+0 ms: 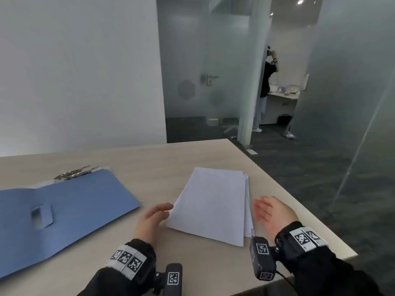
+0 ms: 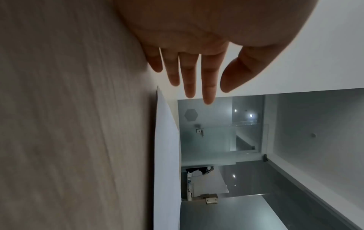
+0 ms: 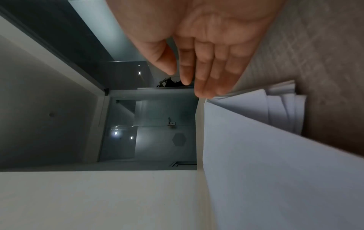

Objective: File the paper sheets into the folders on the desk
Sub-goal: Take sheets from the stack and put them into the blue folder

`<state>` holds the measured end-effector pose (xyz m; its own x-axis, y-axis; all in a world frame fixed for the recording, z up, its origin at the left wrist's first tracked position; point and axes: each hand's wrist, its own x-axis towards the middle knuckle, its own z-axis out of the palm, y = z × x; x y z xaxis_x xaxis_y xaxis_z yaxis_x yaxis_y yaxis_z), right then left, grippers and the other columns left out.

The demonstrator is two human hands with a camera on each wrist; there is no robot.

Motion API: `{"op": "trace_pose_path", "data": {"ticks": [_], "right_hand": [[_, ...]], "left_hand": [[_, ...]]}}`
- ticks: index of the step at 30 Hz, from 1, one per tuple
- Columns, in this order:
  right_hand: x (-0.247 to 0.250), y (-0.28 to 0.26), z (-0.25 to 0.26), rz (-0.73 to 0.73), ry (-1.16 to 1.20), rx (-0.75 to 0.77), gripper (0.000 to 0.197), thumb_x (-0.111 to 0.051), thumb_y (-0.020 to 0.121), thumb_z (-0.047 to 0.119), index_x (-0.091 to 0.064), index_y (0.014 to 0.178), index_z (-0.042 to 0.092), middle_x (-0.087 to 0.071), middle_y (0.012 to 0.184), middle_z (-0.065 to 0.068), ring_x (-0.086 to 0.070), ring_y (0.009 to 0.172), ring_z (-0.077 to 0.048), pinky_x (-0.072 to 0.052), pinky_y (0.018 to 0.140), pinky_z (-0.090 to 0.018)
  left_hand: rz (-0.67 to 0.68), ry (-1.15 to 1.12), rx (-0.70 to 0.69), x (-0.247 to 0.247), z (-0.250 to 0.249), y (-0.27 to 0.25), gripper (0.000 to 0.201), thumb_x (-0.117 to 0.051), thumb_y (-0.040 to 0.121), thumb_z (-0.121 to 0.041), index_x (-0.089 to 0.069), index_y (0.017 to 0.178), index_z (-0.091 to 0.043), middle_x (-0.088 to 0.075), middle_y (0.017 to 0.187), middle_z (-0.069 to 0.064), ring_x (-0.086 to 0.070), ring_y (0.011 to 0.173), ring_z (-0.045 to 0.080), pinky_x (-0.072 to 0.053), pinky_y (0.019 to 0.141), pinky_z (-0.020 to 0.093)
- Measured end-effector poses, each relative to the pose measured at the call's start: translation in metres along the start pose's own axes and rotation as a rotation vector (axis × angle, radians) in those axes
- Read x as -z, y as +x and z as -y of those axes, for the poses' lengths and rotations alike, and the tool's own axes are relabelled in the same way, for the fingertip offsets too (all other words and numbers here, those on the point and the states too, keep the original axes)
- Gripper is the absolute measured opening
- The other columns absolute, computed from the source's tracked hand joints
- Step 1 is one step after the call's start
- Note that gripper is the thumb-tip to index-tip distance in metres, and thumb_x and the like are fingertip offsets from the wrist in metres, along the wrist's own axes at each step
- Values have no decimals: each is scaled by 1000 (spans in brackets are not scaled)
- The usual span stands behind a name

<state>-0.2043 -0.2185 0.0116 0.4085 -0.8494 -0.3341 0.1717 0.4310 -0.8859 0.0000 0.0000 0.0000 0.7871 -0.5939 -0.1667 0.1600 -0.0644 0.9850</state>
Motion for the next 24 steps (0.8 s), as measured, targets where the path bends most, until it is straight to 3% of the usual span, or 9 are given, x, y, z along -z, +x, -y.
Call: {"op": "trace_pose_path", "data": {"ticks": [2, 4, 6, 9, 11, 13, 16, 20, 24], "right_hand": [[1, 2, 0, -6, -15, -17, 35, -46, 99, 15, -51, 130, 0, -65, 113, -17, -63, 105, -30, -49, 92, -42], [-2, 0, 0, 10, -40, -39, 33, -45, 99, 14, -50, 129, -1, -62, 122, -22, -61, 112, -35, -49, 96, -45], [-3, 1, -2, 33, -51, -77, 25, -47, 99, 14, -52, 120, 1, -59, 124, -24, -60, 110, -36, -48, 96, -45], [-5, 3, -5, 38, -88, -104, 26, -51, 96, 14, -53, 119, 2, -61, 117, -24, -63, 100, -32, -53, 84, -42], [-5, 6, -7, 38, -86, -105, 30, -52, 96, 14, -51, 123, 2, -61, 114, -23, -63, 100, -31, -54, 81, -41], [-6, 7, -6, 38, -100, -123, 30, -53, 95, 16, -51, 123, 3, -61, 114, -23, -63, 102, -32, -53, 86, -44], [-9, 7, -3, 34, -122, -135, 28, -53, 95, 16, -52, 121, 6, -65, 107, -21, -65, 99, -33, -52, 91, -48], [-14, 8, 0, 13, -161, -85, 23, -50, 97, 15, -52, 119, 10, -69, 105, -14, -68, 97, -27, -55, 72, -41], [-18, 11, -1, 2, -187, -99, 19, -52, 94, 14, -61, 108, 6, -75, 99, -15, -72, 88, -28, -58, 69, -38]], "left_hand": [[-25, 91, -49, -5, 2, 7, 28, -58, 75, -20, -74, 96, -29, -67, 118, -5, -63, 102, 19, -51, 92, 39], [-30, 306, -105, -8, 4, 12, 31, -56, 84, -18, -69, 108, -31, -62, 125, -8, -59, 101, 9, -46, 89, 28], [-7, 490, -132, -16, 6, 17, 39, -53, 90, -16, -59, 126, -30, -57, 134, -8, -54, 113, 10, -40, 95, 26], [43, 652, -151, -26, 8, 29, 50, -54, 91, -23, -46, 140, -31, -42, 151, -9, -35, 141, 11, -26, 116, 30], [45, 813, -124, -33, 8, 34, 54, -50, 92, -31, -37, 145, -33, -31, 157, -10, -23, 147, 9, -18, 120, 32], [48, 956, -119, -37, 9, 37, 56, -47, 92, -37, -33, 147, -36, -29, 157, -14, -16, 148, 4, -11, 119, 31], [65, 970, -118, -37, 11, 40, 56, -45, 91, -39, -34, 146, -37, -31, 156, -14, -12, 148, 0, -7, 117, 31], [82, 951, -128, -34, 8, 36, 54, -45, 91, -38, -36, 145, -38, -31, 157, -11, -12, 148, 2, -6, 117, 33], [93, 893, -127, -32, -2, 26, 49, -45, 94, -34, -39, 143, -38, -30, 157, -8, -15, 148, 8, -9, 118, 30]]}}
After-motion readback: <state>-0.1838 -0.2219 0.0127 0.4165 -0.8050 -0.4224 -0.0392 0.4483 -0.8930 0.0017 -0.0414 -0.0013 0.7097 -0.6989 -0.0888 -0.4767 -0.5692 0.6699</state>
